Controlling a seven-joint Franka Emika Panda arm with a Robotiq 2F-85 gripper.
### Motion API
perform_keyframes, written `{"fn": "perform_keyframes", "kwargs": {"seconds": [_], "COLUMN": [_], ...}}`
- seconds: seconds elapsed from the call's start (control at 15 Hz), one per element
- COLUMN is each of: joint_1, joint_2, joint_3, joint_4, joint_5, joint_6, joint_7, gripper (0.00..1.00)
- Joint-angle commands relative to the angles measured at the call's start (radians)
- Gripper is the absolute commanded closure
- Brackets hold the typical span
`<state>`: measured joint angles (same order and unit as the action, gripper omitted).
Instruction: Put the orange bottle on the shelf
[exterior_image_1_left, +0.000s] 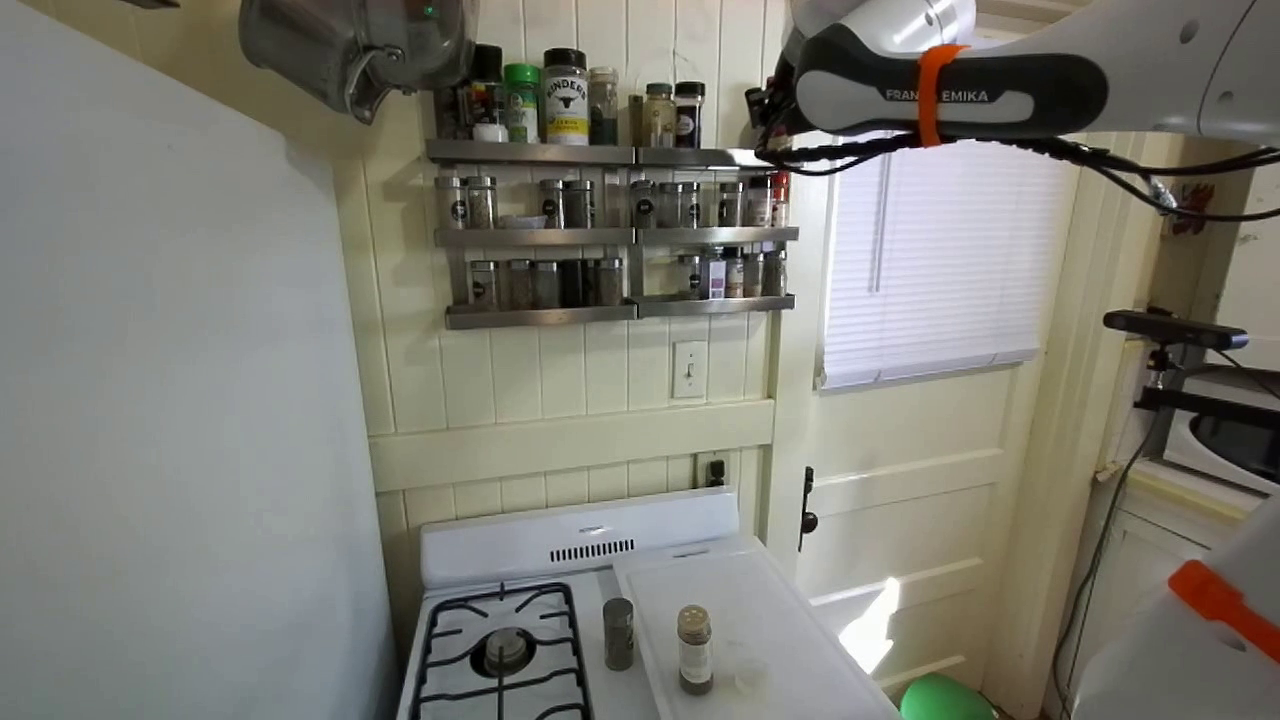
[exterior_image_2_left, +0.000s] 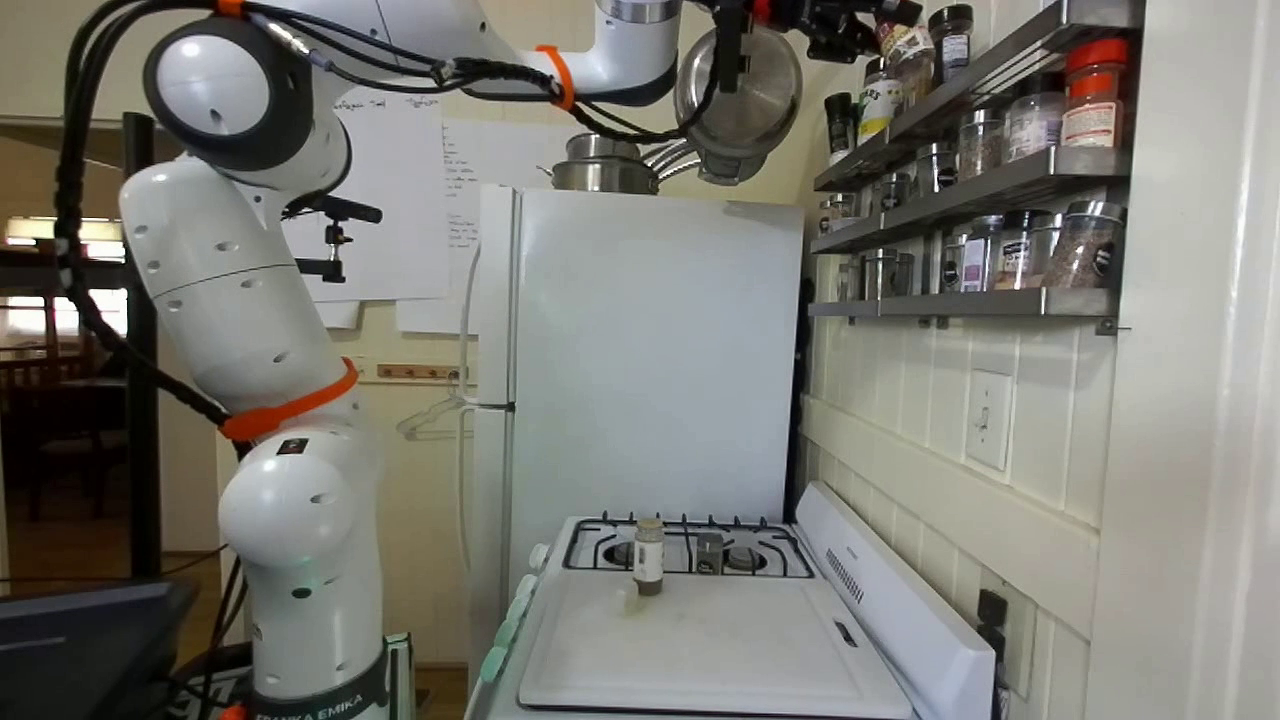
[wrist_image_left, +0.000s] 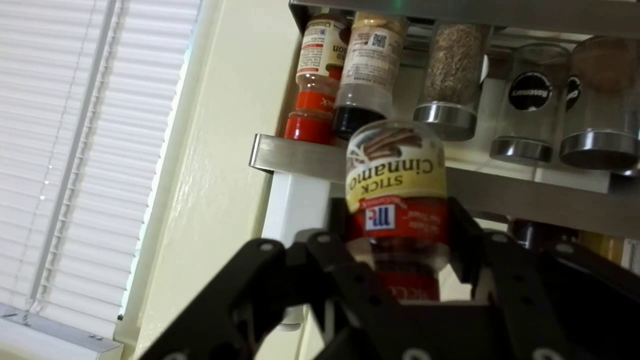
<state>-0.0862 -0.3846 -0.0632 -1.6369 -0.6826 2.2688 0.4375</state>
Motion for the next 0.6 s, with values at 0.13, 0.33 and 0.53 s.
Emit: {"fn": "perform_keyframes", "kwargs": {"seconds": [0.13,0.33,0.53], "joint_1": [-0.040,-0.052,-0.060], "joint_2": [0.063,0.095,0.128], "joint_3": [0.003,0.003,0.003], "joint_4": [0.097,0.137,0.182], "joint_5": [0.129,0.170,0.205], "joint_6": [-0.012,-0.019,-0.028], "joint_7": [-0.124,-0.156,-0.182], "gripper": [0.76,0.76,0.76]}}
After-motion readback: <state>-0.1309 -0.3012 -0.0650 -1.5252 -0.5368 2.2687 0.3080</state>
